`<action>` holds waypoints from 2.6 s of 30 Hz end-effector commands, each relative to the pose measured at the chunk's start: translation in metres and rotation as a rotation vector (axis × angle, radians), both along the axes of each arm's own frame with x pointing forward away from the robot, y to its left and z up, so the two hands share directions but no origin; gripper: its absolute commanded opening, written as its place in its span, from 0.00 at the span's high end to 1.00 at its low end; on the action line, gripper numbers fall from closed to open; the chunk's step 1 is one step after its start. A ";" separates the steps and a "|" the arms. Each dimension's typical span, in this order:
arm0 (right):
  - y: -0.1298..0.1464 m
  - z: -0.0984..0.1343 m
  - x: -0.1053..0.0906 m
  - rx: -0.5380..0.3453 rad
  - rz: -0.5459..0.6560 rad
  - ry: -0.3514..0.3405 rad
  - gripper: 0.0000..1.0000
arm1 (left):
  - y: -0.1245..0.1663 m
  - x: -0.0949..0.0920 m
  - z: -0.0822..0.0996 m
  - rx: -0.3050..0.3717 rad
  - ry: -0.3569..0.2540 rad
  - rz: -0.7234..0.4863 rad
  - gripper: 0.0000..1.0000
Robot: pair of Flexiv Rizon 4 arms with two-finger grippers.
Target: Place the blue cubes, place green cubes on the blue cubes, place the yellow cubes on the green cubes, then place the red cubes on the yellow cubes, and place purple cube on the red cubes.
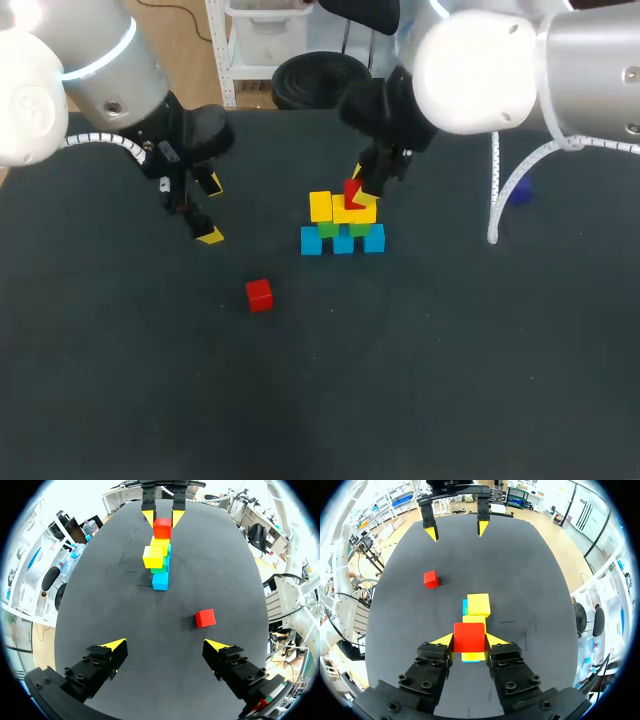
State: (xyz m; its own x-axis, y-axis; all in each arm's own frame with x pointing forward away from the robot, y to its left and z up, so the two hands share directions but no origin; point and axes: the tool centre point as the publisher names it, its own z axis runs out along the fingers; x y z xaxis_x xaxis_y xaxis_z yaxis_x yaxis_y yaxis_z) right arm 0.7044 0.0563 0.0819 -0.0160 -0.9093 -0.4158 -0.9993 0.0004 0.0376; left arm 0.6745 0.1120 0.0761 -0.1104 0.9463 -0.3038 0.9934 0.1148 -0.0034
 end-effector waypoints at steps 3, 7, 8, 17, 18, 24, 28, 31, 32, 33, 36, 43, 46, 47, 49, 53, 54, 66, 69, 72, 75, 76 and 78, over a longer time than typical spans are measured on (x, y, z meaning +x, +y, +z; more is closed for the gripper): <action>0.000 -0.001 0.001 0.002 0.001 0.002 0.75 | 0.001 0.000 0.000 -0.003 0.000 -0.002 0.00; 0.000 -0.001 0.001 0.002 0.000 0.002 0.74 | 0.001 0.000 0.000 -0.003 0.000 -0.002 0.00; 0.000 -0.001 0.001 0.002 0.000 0.002 0.73 | 0.001 0.000 0.000 -0.003 0.000 -0.002 0.00; -0.001 0.000 0.002 0.001 -0.002 0.001 0.56 | 0.001 0.000 0.000 -0.003 0.000 -0.002 0.00; -0.001 0.000 0.002 0.001 -0.002 0.002 0.55 | 0.001 0.000 0.000 -0.003 0.000 -0.002 0.00; -0.001 0.000 0.002 0.001 -0.002 0.003 0.53 | 0.001 0.000 0.000 -0.003 0.000 -0.002 0.00; -0.001 0.000 0.002 0.002 -0.001 0.003 0.51 | 0.001 0.000 0.000 -0.003 0.000 -0.002 0.00; -0.001 0.000 0.002 0.002 -0.002 0.003 0.51 | 0.001 0.000 0.000 -0.003 0.000 -0.002 0.00; -0.001 -0.001 0.002 0.002 -0.003 0.003 0.50 | 0.001 0.000 0.000 -0.003 0.000 -0.002 0.00; -0.001 -0.001 0.002 0.003 -0.004 0.004 0.48 | 0.001 0.000 0.000 -0.003 0.000 -0.002 0.00; 0.000 -0.001 0.003 0.003 -0.003 0.004 0.44 | 0.001 0.000 0.000 -0.003 0.000 -0.002 0.00; 0.000 -0.001 0.005 0.004 0.000 0.002 0.49 | 0.001 0.000 0.000 -0.003 0.000 -0.002 0.00; 0.001 -0.001 0.006 0.005 0.000 0.002 0.50 | 0.001 0.000 0.000 -0.003 0.000 -0.002 0.00; 0.001 -0.001 0.006 0.005 0.000 0.003 0.50 | 0.001 0.000 0.000 -0.003 0.000 -0.002 0.00; 0.001 -0.002 0.006 0.005 0.001 0.004 0.55 | 0.001 0.000 0.000 -0.003 0.000 -0.002 0.00; 0.001 -0.003 0.006 0.005 -0.001 0.007 0.56 | 0.001 0.000 0.000 -0.003 0.000 -0.002 0.00; 0.001 -0.003 0.006 0.005 -0.001 0.007 0.56 | 0.001 0.000 0.000 -0.003 0.000 -0.002 0.00; 0.001 -0.002 0.007 0.006 -0.001 0.005 0.56 | 0.001 0.000 0.000 -0.003 0.000 -0.002 0.00; 0.001 -0.003 0.007 0.006 0.000 0.005 0.56 | 0.001 0.000 0.000 -0.003 0.000 -0.002 0.00; 0.001 -0.003 0.007 0.006 0.000 0.005 0.56 | 0.001 0.000 0.000 -0.003 0.000 -0.002 0.00; 0.001 -0.003 0.007 0.007 0.001 0.006 0.56 | 0.001 0.000 0.000 -0.003 0.000 -0.002 0.00; 0.001 -0.003 0.007 0.007 0.001 0.006 0.56 | 0.001 0.000 0.000 -0.003 0.000 -0.002 0.00; 0.001 -0.004 0.007 0.007 0.000 0.007 0.56 | 0.001 0.000 0.000 -0.003 0.000 -0.002 0.00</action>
State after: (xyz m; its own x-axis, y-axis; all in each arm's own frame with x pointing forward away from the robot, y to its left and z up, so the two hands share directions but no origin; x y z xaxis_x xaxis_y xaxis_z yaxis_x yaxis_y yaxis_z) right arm 0.7094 0.0567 0.0793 -0.0192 -0.9073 -0.4201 -0.9992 0.0022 0.0410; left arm 0.6745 0.1120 0.0761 -0.1105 0.9463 -0.3038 0.9934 0.1149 -0.0034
